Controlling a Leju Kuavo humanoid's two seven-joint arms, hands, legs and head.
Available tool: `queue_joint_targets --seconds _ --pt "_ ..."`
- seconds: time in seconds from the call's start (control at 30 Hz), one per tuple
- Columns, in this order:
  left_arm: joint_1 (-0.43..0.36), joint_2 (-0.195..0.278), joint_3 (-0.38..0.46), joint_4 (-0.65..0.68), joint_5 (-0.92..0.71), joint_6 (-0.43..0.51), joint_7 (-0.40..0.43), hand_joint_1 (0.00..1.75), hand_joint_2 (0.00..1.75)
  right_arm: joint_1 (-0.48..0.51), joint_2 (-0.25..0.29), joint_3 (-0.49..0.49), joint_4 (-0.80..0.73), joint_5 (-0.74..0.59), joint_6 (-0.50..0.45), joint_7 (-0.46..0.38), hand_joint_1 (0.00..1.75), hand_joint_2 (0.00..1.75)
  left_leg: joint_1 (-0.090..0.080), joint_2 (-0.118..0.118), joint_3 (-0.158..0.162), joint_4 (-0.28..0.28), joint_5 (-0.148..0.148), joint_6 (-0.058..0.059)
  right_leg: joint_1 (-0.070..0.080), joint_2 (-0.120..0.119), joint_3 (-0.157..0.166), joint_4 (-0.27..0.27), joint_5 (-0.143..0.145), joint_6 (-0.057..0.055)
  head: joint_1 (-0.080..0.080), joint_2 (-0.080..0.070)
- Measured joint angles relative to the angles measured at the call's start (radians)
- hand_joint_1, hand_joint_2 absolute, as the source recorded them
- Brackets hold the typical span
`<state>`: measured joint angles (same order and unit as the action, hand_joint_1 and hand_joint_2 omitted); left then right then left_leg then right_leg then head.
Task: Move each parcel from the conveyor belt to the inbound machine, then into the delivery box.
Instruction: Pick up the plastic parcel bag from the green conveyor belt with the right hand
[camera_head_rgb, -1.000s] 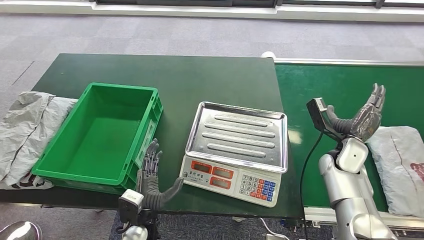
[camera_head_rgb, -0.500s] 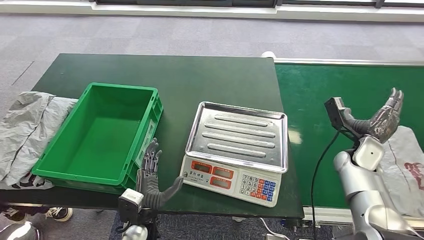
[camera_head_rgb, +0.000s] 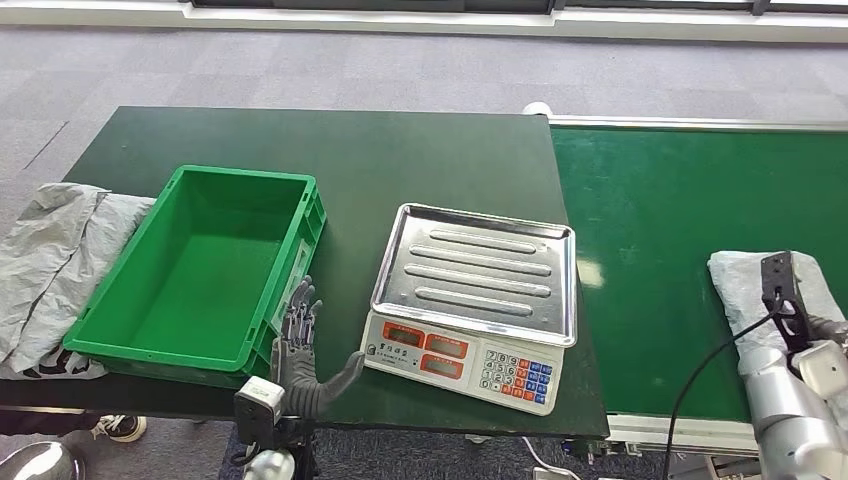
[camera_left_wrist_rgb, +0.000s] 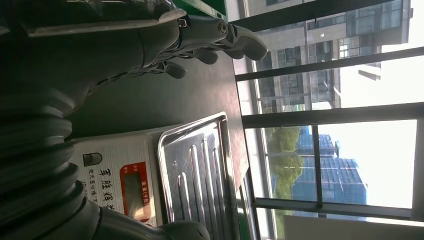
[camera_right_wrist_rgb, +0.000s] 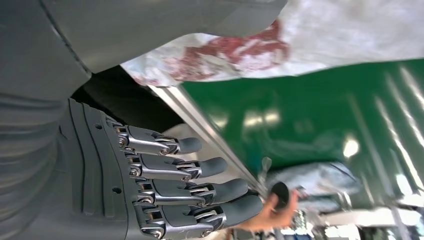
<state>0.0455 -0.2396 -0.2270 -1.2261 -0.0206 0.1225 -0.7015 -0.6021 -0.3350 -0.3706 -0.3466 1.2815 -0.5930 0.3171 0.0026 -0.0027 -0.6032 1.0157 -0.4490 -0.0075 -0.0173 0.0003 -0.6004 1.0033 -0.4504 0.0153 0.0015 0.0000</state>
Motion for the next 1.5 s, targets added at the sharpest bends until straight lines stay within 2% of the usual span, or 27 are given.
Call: queue_joint_targets --seconds 0.2,0.3,0.5,0.7,0.87,1.13,1.17,1.27,1.3,1.5 --pt "-0.001 0.000 0.000 0.000 0.000 -0.001 0.000 0.00 1.75 0.028 -0.018 -0.060 0.035 -0.013 0.041 0.015 0.00 1.75 0.000 0.001 0.000 0.000 0.000 0.000 0.000 0.001 0.000 0.000 0.000 0.000 0.000 0.000" --pt "-0.002 0.000 0.000 0.000 -0.001 0.001 0.000 0.00 1.75 0.041 -0.019 -0.086 0.048 -0.017 0.122 0.038 0.00 1.75 0.000 0.001 0.000 0.000 0.000 0.000 0.000 0.001 0.000 0.000 0.000 0.000 0.000 0.000" --pt "-0.011 0.002 0.000 0.000 -0.018 0.032 0.000 0.00 1.75 0.067 -0.013 -0.097 0.064 0.058 0.279 0.084 0.00 1.75 0.000 0.001 0.000 0.000 0.000 0.000 0.000 0.001 0.000 0.000 0.000 0.000 0.000 0.000" --pt "-0.016 0.002 0.000 0.002 -0.018 0.033 0.000 0.00 1.75 0.067 -0.003 -0.097 0.074 0.078 0.346 0.089 0.00 1.75 0.000 0.001 0.000 0.000 0.000 0.000 0.000 0.001 0.000 0.000 0.000 0.000 0.000 0.000" --pt "-0.026 0.002 0.000 0.012 -0.018 0.027 0.000 0.00 1.75 0.067 0.008 -0.097 0.079 0.108 0.454 0.107 0.00 1.75 0.000 0.001 0.000 0.000 0.000 0.000 0.000 0.001 0.000 0.000 0.000 0.000 0.000 0.000" --pt "-0.032 0.002 0.000 0.019 -0.018 0.023 0.000 0.00 1.75 0.067 0.020 -0.097 0.079 0.121 0.488 0.118 0.00 1.75 0.000 0.001 0.000 0.000 0.000 0.000 0.000 0.001 0.000 0.000 0.000 0.000 0.000 0.000" --pt "-0.032 0.002 0.000 0.020 -0.018 0.023 0.000 0.00 1.75 0.067 0.020 -0.097 0.079 0.122 0.492 0.118 0.05 1.75 0.000 0.001 0.000 0.000 0.000 0.000 0.000 0.001 0.000 0.000 0.000 0.000 0.000 0.000" --pt "-0.036 0.002 0.000 0.023 -0.020 0.018 0.000 0.00 1.75 0.065 0.023 -0.096 0.079 0.131 0.534 0.120 1.36 1.75 0.000 0.001 0.000 0.000 0.000 0.000 0.000 0.001 0.001 0.000 0.000 0.000 0.000 0.000" --pt "-0.039 0.002 -0.001 0.025 -0.022 0.017 0.000 0.00 1.75 0.063 0.025 -0.096 0.079 0.138 0.555 0.121 1.75 1.75 0.000 0.001 0.000 0.000 0.000 0.000 0.000 0.001 0.001 0.000 0.000 0.000 0.000 0.000" --pt "-0.061 0.002 -0.002 0.040 -0.023 0.015 0.000 0.00 1.75 0.045 0.044 -0.087 0.079 0.186 0.625 0.126 1.75 1.75 0.000 0.001 0.002 0.000 0.000 0.000 0.000 0.002 0.003 0.000 0.000 0.000 0.000 0.000"
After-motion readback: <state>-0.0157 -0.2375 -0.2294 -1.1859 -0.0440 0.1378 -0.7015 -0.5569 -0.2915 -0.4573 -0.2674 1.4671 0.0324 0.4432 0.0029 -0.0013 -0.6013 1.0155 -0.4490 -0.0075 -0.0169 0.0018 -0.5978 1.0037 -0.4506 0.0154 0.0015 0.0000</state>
